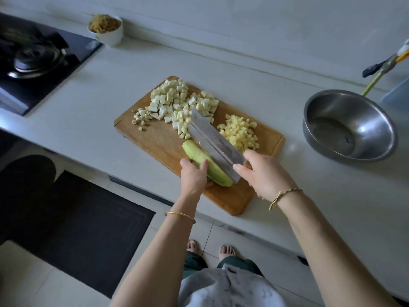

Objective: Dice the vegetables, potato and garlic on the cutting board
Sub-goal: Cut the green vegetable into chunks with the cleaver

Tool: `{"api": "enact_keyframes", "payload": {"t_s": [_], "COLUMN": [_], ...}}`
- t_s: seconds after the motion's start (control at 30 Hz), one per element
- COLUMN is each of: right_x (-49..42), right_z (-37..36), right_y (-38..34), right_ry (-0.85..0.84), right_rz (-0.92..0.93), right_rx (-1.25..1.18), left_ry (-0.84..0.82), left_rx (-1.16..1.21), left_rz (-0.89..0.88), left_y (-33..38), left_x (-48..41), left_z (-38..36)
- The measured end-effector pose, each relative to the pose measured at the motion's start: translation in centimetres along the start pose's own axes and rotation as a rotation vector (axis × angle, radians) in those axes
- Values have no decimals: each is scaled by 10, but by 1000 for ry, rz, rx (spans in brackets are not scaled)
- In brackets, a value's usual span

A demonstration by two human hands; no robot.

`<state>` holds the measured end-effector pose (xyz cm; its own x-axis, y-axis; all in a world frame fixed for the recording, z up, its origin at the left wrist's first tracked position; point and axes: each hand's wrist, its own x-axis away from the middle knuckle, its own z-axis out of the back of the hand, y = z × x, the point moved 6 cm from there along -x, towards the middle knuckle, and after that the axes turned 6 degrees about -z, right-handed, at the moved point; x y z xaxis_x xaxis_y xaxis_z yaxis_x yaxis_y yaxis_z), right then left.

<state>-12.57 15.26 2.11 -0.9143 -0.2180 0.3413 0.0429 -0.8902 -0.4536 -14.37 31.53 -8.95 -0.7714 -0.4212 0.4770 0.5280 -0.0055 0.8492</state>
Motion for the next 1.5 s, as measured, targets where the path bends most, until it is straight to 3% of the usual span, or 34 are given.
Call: {"api": "enact_keyframes", "payload": {"t_s": [0.53, 0.97, 1.5], "right_x": [-12, -10, -23], "right_z": [6, 2, 0], "right_y": [-20, -33, -44], "right_ry": [-206, -218, -256], "right_rz": [46, 14, 16], "right_rx": [181, 358, 347], "left_ry": [55, 48, 67], "left_rx": [22, 80, 133], "left_rz": [18, 10, 23], "left_y": [3, -2, -8], "left_x": [6, 4, 2], "left_z": [-3, -4, -4]}}
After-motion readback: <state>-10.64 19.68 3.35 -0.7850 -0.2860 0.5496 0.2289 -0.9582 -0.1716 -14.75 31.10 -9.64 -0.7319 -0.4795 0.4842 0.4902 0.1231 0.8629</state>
